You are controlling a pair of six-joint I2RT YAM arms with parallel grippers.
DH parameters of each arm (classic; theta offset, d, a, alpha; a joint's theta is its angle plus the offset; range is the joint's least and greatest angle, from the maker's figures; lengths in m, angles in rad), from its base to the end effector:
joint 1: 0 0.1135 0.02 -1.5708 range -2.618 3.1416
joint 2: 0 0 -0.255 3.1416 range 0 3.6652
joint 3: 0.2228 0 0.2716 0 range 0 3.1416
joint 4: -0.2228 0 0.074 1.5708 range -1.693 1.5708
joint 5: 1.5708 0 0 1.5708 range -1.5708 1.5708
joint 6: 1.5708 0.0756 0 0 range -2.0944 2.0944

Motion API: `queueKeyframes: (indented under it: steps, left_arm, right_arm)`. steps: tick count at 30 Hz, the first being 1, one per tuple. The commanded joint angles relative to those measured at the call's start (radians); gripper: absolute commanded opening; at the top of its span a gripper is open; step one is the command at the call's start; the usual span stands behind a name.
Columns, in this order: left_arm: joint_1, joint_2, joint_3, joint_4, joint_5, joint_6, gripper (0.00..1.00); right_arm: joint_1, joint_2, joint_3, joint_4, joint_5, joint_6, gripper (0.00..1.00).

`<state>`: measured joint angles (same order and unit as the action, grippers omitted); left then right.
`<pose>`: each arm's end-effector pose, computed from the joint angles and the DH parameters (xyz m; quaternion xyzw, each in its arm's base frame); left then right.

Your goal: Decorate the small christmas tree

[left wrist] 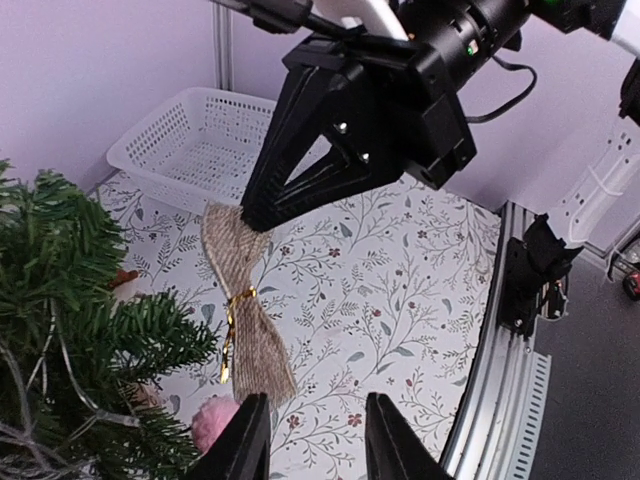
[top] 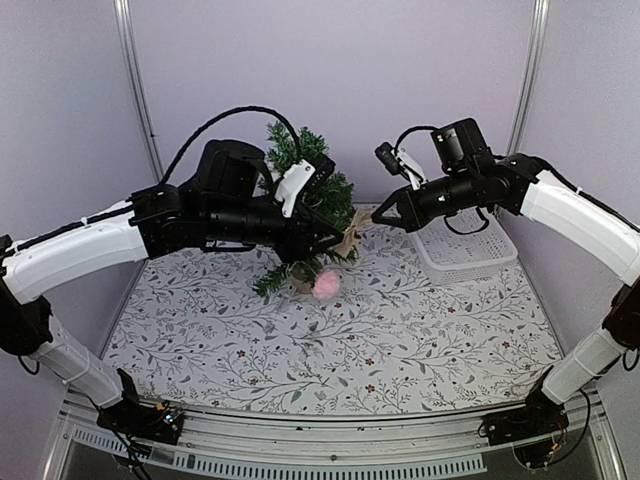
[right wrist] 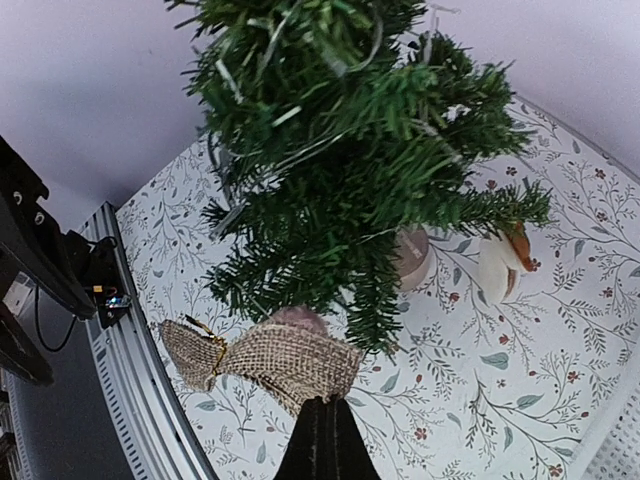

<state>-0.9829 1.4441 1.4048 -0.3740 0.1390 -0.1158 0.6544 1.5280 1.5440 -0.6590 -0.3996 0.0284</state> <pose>0.2082 -0.3313 0.3562 0.3853 0.7419 -0.3345 0.4350 0.2899 0.2595 0.3464 -0.3544 0.8066 0.3141 0.3538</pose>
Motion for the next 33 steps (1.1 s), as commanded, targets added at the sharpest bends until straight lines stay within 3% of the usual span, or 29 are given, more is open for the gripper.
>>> queueKeyframes:
  steps: [1, 8, 18, 21, 26, 33]
  left_arm:
    - [-0.054, 0.036, 0.049, -0.045, -0.035, 0.009, 0.33]
    - [-0.060, 0.055, 0.020, -0.026, -0.119, -0.048, 0.27]
    - [-0.058, 0.095, -0.014, -0.026, -0.066, -0.088, 0.29]
    - [-0.054, 0.097, -0.022, -0.013, -0.068, -0.105, 0.22]
    - [-0.050, 0.074, -0.053, 0.022, -0.069, -0.122, 0.00]
    - [-0.036, -0.027, -0.174, 0.106, -0.086, -0.186, 0.00]
  right_arm:
    - [0.078, -0.035, -0.006, -0.050, 0.066, -0.012, 0.00]
    - [0.149, -0.042, -0.003, -0.057, 0.099, -0.017, 0.00]
    - [0.169, -0.037, 0.024, -0.055, 0.103, -0.018, 0.00]
    - [0.174, -0.039, 0.022, -0.050, 0.097, -0.018, 0.00]
    - [0.177, -0.038, 0.023, -0.044, 0.100, -0.017, 0.00]
    - [0.177, -0.023, 0.028, 0.011, 0.092, -0.018, 0.00]
